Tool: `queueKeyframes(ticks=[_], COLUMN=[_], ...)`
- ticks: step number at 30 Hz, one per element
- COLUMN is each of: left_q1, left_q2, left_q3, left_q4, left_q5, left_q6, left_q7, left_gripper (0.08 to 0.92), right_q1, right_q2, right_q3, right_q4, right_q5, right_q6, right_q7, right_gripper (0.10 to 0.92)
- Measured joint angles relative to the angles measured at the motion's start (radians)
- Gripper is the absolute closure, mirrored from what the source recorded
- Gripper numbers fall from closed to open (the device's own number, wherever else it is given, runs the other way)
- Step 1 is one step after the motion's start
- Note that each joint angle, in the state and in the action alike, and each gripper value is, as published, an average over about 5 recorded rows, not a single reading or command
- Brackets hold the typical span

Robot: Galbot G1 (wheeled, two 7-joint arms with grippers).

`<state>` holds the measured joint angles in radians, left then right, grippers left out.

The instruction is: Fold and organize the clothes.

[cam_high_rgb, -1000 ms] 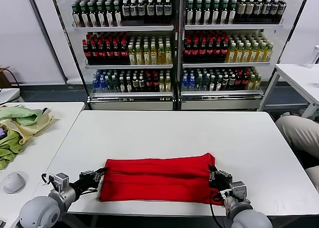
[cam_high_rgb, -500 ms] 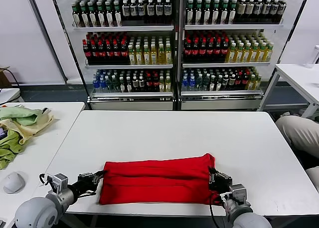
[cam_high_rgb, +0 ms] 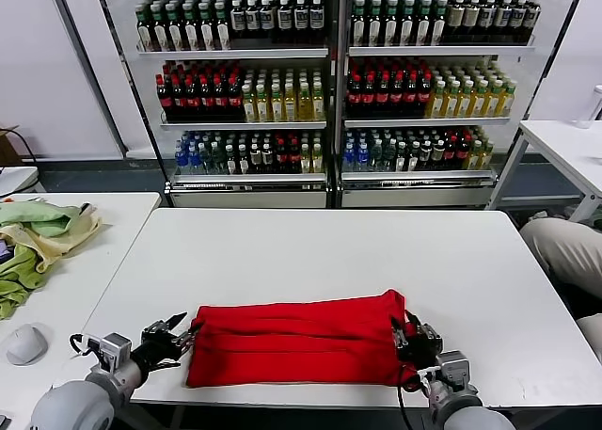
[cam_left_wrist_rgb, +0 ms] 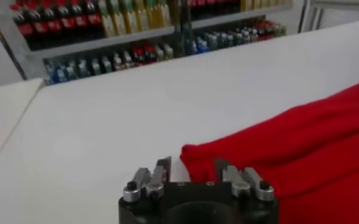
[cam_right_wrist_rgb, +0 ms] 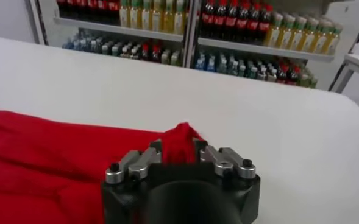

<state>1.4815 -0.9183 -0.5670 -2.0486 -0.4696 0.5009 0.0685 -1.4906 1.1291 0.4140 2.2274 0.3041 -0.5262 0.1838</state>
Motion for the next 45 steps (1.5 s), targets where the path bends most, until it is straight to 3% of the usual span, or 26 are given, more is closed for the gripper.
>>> queueKeyframes(ticks=[9,14,23,29,45], left_q1=[0.031,0.028,0.016,0.022,0.012], left_q2=[-0.109,-0.169,-0.237,-0.256,-0.289], left_q3=[0.072,0.121,0.172,0.193,0.227], left_q4=[-0.052,-0.049,-0.015,-0.013,0.003], left_q5=[0.007,-0.024,-0.044,-0.059,-0.073], left_q6=[-0.046,-0.060,-0.074,-0.081,-0.096], left_q7=[-0.266,-0.379,-0.496,-0.524,-0.536], left_gripper=[0.191,0.178,0.178,0.293,0.761], right_q1=[-0.013,-0.017,-0.026,-0.032,-0.041], right_q2=[0.001,0.004,0.015,0.022,0.029], right_q3=[0.019,0.022,0.022,0.023,0.029], right_q4=[0.061,0.070,0.079,0.084,0.091], right_q5=[-0.016,-0.024,-0.040,-0.048,-0.057], right_q6=[-0.004,-0.004,-0.004,-0.004,-0.002], right_q7=[0.001,0.001,0.000,0.001,0.003], right_gripper=[0.234,0.204,0.203,0.203,0.203])
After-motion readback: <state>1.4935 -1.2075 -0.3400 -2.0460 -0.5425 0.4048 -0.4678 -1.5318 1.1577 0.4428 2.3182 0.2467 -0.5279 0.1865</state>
